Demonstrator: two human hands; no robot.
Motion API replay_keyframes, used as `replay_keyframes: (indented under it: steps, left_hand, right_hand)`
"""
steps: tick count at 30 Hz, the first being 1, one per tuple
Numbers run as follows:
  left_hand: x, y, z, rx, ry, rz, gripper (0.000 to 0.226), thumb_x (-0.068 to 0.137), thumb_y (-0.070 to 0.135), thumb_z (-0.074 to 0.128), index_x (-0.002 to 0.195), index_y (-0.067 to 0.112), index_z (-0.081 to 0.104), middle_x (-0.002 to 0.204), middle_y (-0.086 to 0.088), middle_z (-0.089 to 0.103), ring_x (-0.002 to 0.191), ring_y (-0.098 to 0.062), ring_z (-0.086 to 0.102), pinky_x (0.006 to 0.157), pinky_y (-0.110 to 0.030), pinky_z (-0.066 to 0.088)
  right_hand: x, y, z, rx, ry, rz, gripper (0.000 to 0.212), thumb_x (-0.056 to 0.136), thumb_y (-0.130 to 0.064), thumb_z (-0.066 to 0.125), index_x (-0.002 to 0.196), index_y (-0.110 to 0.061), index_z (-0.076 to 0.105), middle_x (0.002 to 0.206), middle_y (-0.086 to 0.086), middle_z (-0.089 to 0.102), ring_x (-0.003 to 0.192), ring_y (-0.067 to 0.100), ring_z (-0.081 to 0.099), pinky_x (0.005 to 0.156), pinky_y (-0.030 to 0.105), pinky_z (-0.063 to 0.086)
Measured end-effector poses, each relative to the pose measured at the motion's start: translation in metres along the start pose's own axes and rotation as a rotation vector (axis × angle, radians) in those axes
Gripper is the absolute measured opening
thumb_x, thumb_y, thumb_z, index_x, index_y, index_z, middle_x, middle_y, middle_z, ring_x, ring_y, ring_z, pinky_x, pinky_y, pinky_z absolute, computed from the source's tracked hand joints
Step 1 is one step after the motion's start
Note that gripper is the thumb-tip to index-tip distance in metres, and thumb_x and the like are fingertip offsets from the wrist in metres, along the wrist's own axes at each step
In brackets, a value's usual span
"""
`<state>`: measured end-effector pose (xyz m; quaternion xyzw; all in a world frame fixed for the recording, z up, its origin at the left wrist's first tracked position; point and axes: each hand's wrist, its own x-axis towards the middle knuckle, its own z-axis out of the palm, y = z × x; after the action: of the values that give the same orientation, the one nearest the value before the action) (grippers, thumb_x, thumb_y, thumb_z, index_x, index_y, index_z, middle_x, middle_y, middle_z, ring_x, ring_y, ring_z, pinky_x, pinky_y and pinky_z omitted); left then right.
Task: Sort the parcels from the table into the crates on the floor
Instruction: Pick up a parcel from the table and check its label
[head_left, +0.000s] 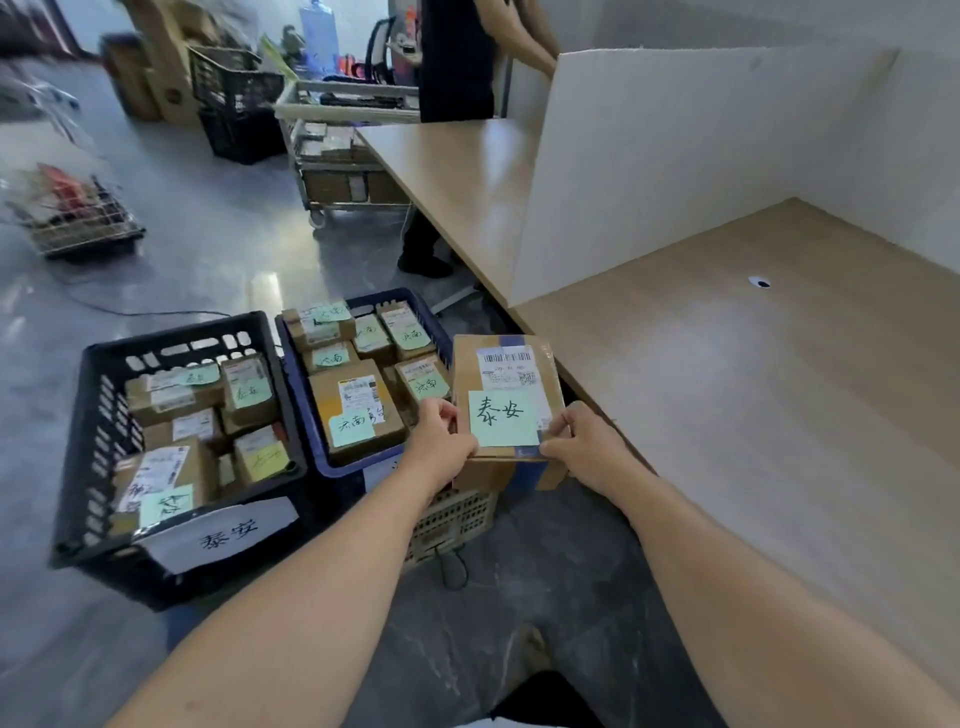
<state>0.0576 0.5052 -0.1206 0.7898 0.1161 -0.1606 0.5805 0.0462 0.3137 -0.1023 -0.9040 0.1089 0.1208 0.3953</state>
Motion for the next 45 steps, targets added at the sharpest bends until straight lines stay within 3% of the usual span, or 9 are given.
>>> replay_keyframes:
  steps: [4,7,14,20,26,35,39,42,45]
  left_hand:
    - [0.016,-0.013,-0.02,-0.058,0.049,0.015,0.074,0.085,-0.003,0.058,0.146,0.019,0.023,0.15,-0.004,0.038,0.128,-0.018,0.042,0.096,-0.037,0.047]
    - [0.035,-0.017,-0.036,-0.037,0.086,-0.002,0.085,0.086,-0.004,0.055,0.153,0.026,0.012,0.155,-0.002,0.031,0.135,-0.022,0.038,0.097,-0.045,0.048]
    - [0.09,-0.011,-0.063,0.006,0.171,-0.067,0.081,0.089,0.001,0.049,0.151,0.037,0.012,0.154,0.006,0.033,0.08,-0.004,0.053,0.055,-0.022,0.046]
    - [0.127,-0.01,-0.085,0.023,0.253,-0.13,0.084,0.088,0.0,0.053,0.152,0.037,0.011,0.151,0.004,0.039,0.082,0.003,0.046,0.062,-0.016,0.043]
    - [0.139,-0.033,-0.121,-0.029,0.382,-0.213,0.084,0.089,0.004,0.058,0.151,0.038,0.013,0.143,0.005,0.048,0.112,-0.012,0.05,0.088,-0.031,0.047]
    - [0.129,-0.11,-0.222,-0.076,0.496,-0.314,0.082,0.089,0.014,0.063,0.149,0.042,0.014,0.135,0.01,0.053,0.099,-0.011,0.054,0.072,-0.025,0.044]
    - [0.128,-0.152,-0.271,-0.034,0.46,-0.374,0.085,0.088,0.008,0.061,0.149,0.043,0.013,0.134,0.009,0.055,0.099,-0.008,0.05,0.073,-0.025,0.042]
    - [0.132,-0.187,-0.301,-0.023,0.401,-0.422,0.09,0.088,0.003,0.059,0.15,0.045,0.01,0.132,0.01,0.057,0.1,-0.008,0.053,0.066,-0.018,0.043]
    - [0.139,-0.219,-0.322,0.011,0.342,-0.454,0.092,0.089,0.005,0.06,0.15,0.047,0.005,0.132,0.01,0.055,0.097,-0.008,0.053,0.061,-0.015,0.04]
  right_hand:
    - [0.029,-0.019,0.024,-0.017,-0.071,-0.057,0.027,0.088,-0.015,0.065,0.103,-0.025,0.045,0.087,-0.009,0.051,0.073,0.006,0.054,0.042,0.015,0.035]
    - [0.055,-0.032,0.037,-0.023,-0.113,-0.111,0.028,0.088,-0.015,0.064,0.105,-0.026,0.045,0.087,-0.009,0.05,0.076,0.009,0.054,0.048,0.02,0.038]
    - [0.129,-0.063,0.052,-0.027,-0.225,-0.158,0.023,0.087,-0.02,0.063,0.102,-0.029,0.047,0.088,-0.013,0.054,0.075,0.005,0.054,0.05,0.022,0.036]
    - [0.187,-0.094,0.07,-0.042,-0.34,-0.184,0.014,0.09,-0.026,0.059,0.1,-0.032,0.051,0.1,-0.009,0.06,0.08,0.004,0.058,0.051,0.019,0.039]
    - [0.223,-0.13,0.11,-0.093,-0.458,-0.285,0.008,0.09,-0.027,0.059,0.094,-0.033,0.061,0.101,-0.01,0.062,0.082,0.003,0.054,0.059,0.022,0.039]
    - [0.214,-0.203,0.225,-0.178,-0.601,-0.295,0.011,0.089,-0.027,0.058,0.089,-0.037,0.064,0.085,-0.013,0.062,0.054,0.006,0.049,0.046,0.019,0.036]
    - [0.202,-0.224,0.282,-0.173,-0.649,-0.222,0.011,0.09,-0.026,0.056,0.09,-0.032,0.065,0.081,-0.011,0.063,0.065,0.01,0.056,0.054,0.022,0.042]
    - [0.195,-0.23,0.326,-0.189,-0.679,-0.153,0.021,0.092,-0.022,0.053,0.096,-0.009,0.069,0.099,0.006,0.07,0.093,0.03,0.062,0.077,0.037,0.053]
    - [0.192,-0.232,0.363,-0.21,-0.691,-0.103,0.023,0.092,-0.02,0.051,0.103,-0.014,0.07,0.106,-0.007,0.066,0.092,0.023,0.062,0.077,0.034,0.052]
